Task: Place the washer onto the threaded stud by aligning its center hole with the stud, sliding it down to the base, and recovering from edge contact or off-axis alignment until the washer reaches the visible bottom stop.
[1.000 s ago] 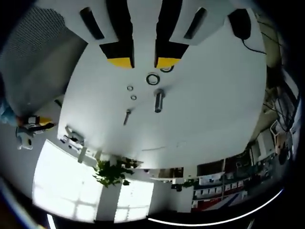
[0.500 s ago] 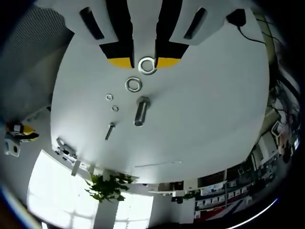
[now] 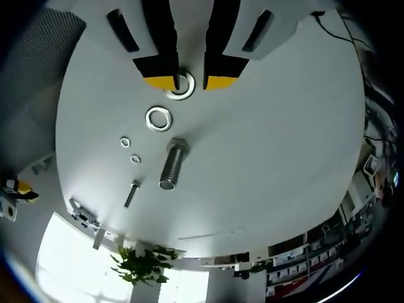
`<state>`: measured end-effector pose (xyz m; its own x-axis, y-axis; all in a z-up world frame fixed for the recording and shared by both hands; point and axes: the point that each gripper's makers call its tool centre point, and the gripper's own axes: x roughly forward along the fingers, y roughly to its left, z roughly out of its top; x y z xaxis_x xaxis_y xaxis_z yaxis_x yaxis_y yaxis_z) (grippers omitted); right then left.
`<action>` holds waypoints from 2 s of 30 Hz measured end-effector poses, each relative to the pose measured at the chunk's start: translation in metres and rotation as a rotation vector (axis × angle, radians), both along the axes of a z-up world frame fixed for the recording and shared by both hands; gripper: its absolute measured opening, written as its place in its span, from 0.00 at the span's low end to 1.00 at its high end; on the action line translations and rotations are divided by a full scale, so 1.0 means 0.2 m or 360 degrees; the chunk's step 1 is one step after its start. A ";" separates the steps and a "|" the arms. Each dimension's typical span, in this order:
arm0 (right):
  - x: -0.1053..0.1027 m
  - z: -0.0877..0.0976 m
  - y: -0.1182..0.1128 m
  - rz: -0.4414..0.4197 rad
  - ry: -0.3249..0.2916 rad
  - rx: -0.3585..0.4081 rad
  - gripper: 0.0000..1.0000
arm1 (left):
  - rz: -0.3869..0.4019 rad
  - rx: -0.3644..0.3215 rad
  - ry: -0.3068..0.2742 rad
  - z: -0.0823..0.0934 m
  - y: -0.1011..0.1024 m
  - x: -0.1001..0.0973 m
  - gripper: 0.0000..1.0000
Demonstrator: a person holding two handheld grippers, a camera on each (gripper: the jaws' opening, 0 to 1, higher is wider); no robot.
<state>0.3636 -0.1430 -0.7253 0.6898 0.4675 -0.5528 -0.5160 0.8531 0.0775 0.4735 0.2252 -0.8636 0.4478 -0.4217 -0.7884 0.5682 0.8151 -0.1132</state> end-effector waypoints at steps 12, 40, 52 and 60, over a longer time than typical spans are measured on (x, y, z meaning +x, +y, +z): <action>0.00 0.00 0.01 0.0009 -0.0004 0.0001 0.23 | -0.0067 0.0021 0.0015 -0.04 -0.01 -0.01 0.12; 0.01 0.00 0.01 -0.0002 -0.0001 0.0016 0.23 | -0.0095 0.0124 -0.0075 -0.02 -0.05 -0.02 0.02; 0.01 0.00 0.00 -0.0004 0.0000 0.0015 0.23 | -0.0054 0.0055 -0.0135 0.13 -0.05 0.01 0.01; 0.01 0.00 0.00 -0.0008 -0.0005 0.0019 0.23 | -0.0069 0.0018 -0.0224 0.26 -0.11 0.08 0.02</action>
